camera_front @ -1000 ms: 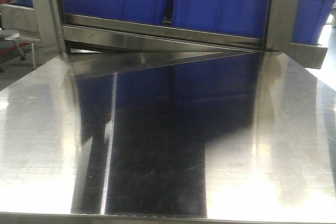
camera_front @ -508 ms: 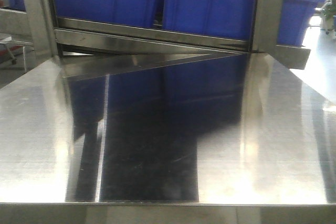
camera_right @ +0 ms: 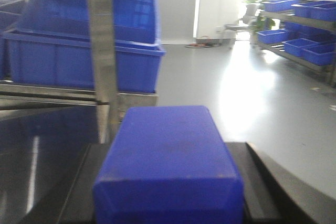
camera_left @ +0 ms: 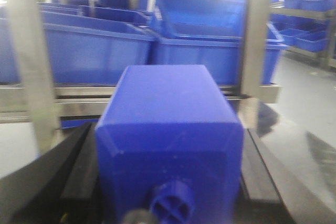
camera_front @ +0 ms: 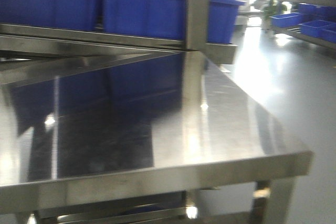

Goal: Pick and sort blue part to right shelf
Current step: 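Turn the base away from the table carrying both blue parts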

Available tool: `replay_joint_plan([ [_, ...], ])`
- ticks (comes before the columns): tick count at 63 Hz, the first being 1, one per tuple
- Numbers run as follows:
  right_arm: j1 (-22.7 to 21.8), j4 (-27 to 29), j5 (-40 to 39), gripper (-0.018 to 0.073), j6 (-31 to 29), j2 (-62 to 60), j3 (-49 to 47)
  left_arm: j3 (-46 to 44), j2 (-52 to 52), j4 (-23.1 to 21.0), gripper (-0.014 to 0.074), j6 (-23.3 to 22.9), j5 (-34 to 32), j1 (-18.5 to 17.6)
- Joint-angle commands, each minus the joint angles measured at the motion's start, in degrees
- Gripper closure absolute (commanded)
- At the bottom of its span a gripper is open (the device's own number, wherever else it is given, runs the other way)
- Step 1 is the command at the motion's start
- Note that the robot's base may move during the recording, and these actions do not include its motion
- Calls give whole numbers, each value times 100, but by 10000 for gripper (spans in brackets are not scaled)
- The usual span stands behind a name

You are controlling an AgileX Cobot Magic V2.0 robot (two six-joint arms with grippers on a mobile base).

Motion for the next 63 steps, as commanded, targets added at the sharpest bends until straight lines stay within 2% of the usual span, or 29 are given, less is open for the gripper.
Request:
replay_joint_plan([
  [1, -48, 10, -520, 125, -43, 49, -181, -180, 63, -18, 212, 15, -515, 9],
  [63, -48, 10, -520, 125, -43, 49, -181, -180, 63, -18, 212, 15, -515, 9],
])
